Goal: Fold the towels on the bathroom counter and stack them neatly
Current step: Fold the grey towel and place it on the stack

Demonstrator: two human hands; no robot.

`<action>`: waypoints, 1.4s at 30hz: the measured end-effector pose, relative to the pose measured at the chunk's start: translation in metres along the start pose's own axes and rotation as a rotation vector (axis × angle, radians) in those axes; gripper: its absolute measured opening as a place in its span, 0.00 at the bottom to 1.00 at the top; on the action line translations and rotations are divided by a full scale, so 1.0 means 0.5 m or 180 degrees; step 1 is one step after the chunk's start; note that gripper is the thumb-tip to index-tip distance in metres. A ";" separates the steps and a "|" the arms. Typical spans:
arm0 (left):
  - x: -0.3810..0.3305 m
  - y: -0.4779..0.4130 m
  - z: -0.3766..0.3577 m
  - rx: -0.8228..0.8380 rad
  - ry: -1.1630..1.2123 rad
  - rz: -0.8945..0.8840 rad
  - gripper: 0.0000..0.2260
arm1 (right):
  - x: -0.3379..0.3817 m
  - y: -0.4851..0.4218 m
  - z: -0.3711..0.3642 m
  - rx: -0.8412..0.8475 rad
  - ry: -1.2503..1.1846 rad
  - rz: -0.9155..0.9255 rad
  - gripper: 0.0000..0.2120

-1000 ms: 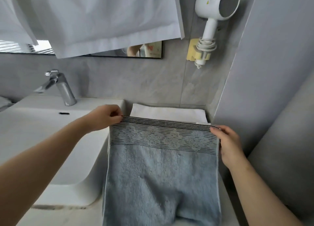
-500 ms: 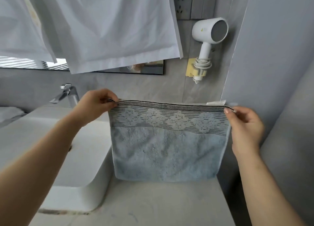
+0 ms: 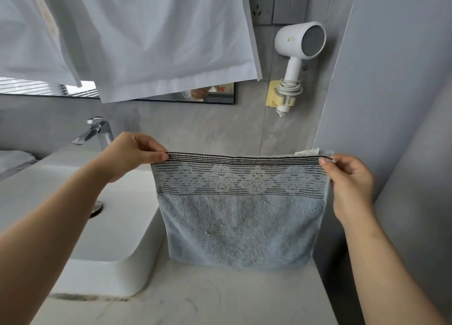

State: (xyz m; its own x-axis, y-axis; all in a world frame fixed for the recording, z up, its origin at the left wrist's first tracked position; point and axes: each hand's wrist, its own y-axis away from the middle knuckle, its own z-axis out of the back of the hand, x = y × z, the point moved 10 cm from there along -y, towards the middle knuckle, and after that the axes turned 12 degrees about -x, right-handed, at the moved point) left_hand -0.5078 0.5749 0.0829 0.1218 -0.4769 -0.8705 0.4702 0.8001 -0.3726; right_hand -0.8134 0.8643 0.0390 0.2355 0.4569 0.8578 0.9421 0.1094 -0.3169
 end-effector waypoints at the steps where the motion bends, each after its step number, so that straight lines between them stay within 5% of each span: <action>1: 0.000 0.000 -0.002 0.0021 0.0052 0.0015 0.09 | 0.003 0.001 -0.002 0.0009 -0.0009 -0.0004 0.12; 6: 0.000 -0.006 -0.008 0.0121 0.0334 0.0101 0.16 | 0.022 0.009 -0.003 0.0050 -0.0229 -0.0032 0.11; 12: -0.008 0.002 -0.031 0.0830 0.1273 0.0479 0.22 | 0.047 0.018 -0.015 0.0379 -0.0559 -0.0370 0.11; 19: -0.009 0.016 -0.075 0.1378 0.2011 0.0902 0.19 | 0.033 0.014 -0.027 0.0536 -0.0308 -0.0768 0.13; 23: 0.097 0.004 -0.102 0.1012 0.0966 0.1301 0.11 | -0.057 -0.002 0.007 0.0395 0.0722 -0.0856 0.11; 29: 0.239 0.025 -0.181 0.1235 -0.1583 0.0720 0.10 | -0.228 0.032 0.065 0.0485 0.2060 -0.1070 0.16; 35: 0.323 0.025 -0.221 0.0877 -0.2434 0.0397 0.07 | -0.316 0.053 0.095 0.0414 0.2642 -0.1063 0.07; 42: 0.366 0.036 -0.234 0.0271 -0.2773 0.0496 0.10 | -0.363 0.046 0.073 0.0253 0.2572 -0.0906 0.09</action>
State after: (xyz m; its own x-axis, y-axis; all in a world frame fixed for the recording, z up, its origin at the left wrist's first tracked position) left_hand -0.5796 0.5445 -0.1205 0.7953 -0.5002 -0.3425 0.4520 0.8658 -0.2149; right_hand -0.8434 0.8164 -0.1386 0.1187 -0.3626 0.9244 0.9787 0.1997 -0.0474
